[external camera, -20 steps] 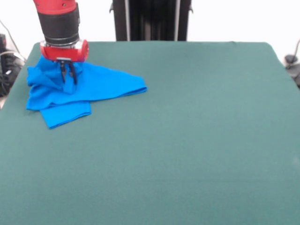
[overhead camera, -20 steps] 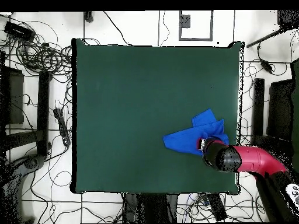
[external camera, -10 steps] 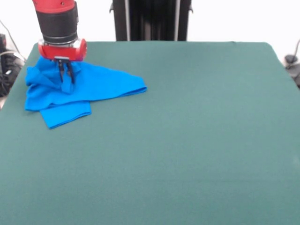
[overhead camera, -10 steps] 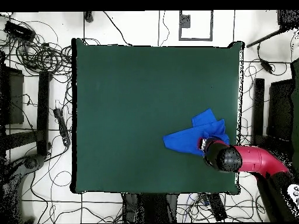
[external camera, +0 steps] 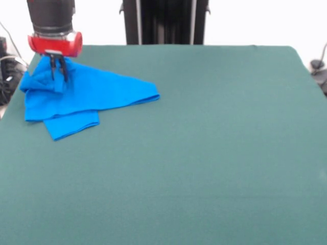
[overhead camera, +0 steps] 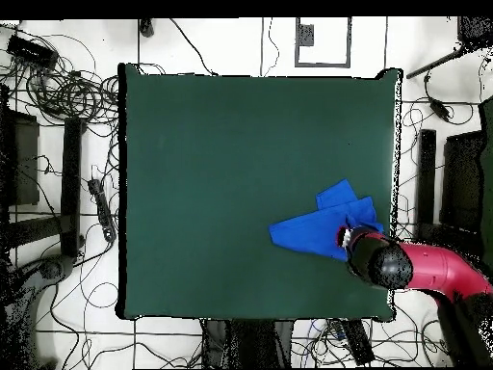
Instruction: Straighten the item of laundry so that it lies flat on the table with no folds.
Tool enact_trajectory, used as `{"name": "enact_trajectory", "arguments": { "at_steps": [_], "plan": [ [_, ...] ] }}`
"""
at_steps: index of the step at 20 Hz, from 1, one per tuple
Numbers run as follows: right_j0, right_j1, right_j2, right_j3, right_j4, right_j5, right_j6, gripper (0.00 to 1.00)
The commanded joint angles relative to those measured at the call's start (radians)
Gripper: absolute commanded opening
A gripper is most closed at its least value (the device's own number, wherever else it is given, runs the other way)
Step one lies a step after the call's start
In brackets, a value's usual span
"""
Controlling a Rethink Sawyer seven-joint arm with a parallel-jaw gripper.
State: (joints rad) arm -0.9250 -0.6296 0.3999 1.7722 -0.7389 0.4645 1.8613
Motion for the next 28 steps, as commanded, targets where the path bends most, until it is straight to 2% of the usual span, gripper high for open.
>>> {"name": "enact_trajectory", "arguments": {
  "at_steps": [1, 5, 14, 28],
  "plan": [
    [0.014, -0.122, 0.081, 0.139, 0.095, 0.109, -0.067, 0.0],
    [0.012, -0.194, 0.093, 0.192, 0.151, 0.145, -0.079, 0.0],
    [0.03, -0.29, 0.093, 0.269, 0.237, 0.157, -0.057, 0.0],
    [0.071, -0.484, 0.096, 0.404, 0.43, 0.183, -0.026, 0.0]
  ]
}}
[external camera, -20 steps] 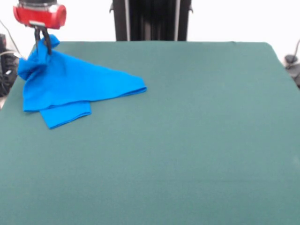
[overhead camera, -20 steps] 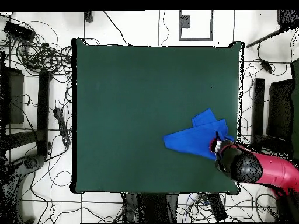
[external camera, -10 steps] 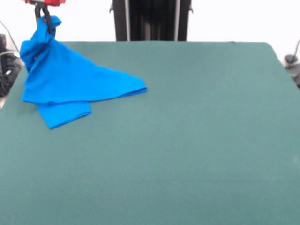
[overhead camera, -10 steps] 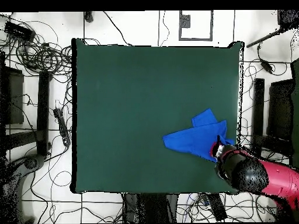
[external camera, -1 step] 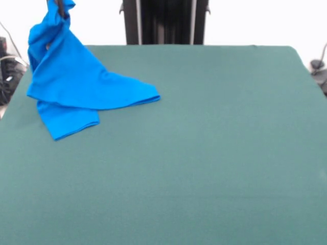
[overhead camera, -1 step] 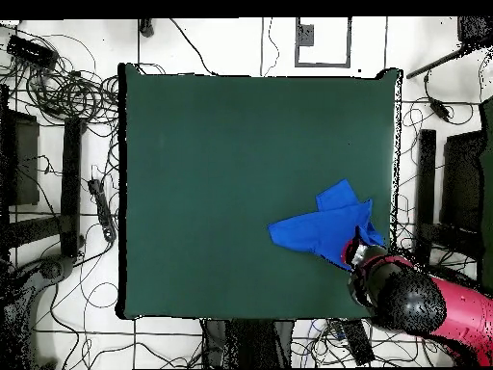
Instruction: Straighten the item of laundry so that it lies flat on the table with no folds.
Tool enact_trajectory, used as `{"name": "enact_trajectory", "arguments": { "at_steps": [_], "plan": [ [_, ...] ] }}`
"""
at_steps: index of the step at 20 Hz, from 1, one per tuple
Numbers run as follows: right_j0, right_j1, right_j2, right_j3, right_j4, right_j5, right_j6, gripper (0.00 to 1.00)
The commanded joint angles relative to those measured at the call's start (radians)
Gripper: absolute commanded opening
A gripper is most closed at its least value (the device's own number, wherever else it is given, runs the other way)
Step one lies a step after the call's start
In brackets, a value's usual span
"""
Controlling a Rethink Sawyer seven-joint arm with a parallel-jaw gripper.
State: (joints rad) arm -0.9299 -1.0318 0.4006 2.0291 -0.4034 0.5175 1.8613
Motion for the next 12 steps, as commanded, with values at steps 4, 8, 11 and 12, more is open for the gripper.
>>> {"name": "enact_trajectory", "arguments": {
  "at_steps": [4, 8, 11, 12],
  "plan": [
    [0.094, -0.145, 0.085, 0.183, 0.158, 0.156, -0.027, 0.0],
    [0.121, -0.194, 0.072, 0.213, 0.213, 0.171, -0.024, 0.0],
    [0.156, -0.201, 0.052, 0.217, 0.22, 0.161, 0.006, 0.0],
    [0.169, -0.202, 0.045, 0.218, 0.222, 0.157, 0.018, 0.0]
  ]
}}
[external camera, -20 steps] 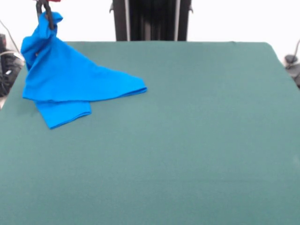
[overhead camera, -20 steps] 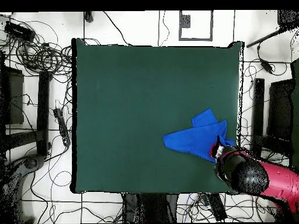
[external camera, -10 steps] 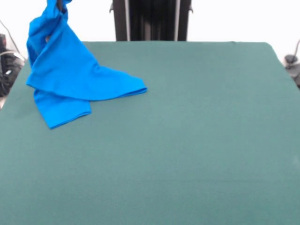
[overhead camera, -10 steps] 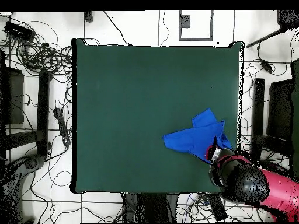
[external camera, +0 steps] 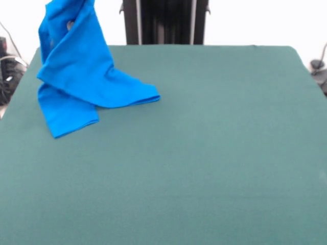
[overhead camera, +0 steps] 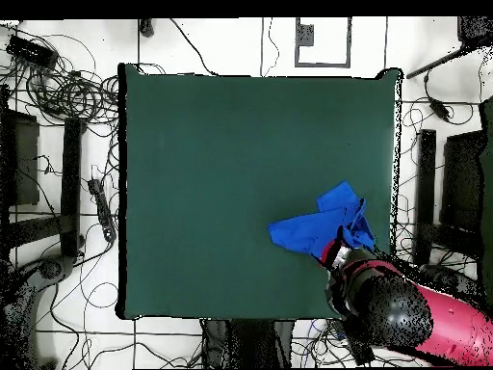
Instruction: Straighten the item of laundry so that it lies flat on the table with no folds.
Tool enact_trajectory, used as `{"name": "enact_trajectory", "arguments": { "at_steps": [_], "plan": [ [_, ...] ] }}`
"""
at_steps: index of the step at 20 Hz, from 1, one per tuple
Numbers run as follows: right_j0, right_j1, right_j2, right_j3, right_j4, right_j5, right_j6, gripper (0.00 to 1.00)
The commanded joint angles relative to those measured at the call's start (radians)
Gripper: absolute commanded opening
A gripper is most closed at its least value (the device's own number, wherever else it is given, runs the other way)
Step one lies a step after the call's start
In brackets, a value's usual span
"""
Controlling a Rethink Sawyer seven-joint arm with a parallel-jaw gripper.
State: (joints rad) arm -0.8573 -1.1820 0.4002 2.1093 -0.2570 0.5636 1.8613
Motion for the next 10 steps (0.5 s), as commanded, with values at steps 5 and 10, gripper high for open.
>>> {"name": "enact_trajectory", "arguments": {
  "at_steps": [5, 10],
  "plan": [
    [0.156, -0.042, 0.023, 0.134, 0.096, 0.098, 0.07, 0.0],
    [0.234, -0.034, -0.01, 0.134, 0.122, 0.079, 0.15, 0.0]
  ]
}}
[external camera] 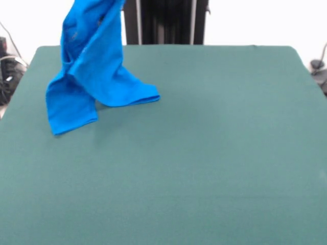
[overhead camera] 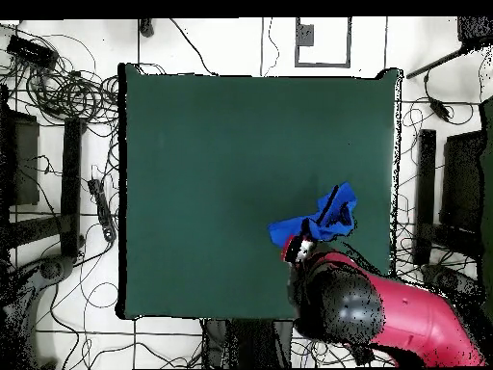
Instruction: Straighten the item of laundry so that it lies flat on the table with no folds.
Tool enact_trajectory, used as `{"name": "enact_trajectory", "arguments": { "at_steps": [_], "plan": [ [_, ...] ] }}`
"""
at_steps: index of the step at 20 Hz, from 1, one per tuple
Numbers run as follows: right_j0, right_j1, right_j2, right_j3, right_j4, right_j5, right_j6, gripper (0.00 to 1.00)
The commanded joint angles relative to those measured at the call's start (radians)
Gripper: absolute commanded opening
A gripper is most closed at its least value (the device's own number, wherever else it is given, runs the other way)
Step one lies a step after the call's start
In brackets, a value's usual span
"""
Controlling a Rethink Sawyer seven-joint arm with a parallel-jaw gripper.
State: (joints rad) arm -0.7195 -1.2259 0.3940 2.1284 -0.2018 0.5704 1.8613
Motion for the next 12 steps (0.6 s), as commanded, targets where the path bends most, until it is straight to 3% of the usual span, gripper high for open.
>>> {"name": "enact_trajectory", "arguments": {
  "at_steps": [1, 12],
  "plan": [
    [0.113, 0.011, -0.011, 0.113, 0.075, 0.07, 0.164, 0.0],
    [0.305, 0.079, -0.109, 0.003, 0.123, 0.093, 0.287, 0.0]
  ]
}}
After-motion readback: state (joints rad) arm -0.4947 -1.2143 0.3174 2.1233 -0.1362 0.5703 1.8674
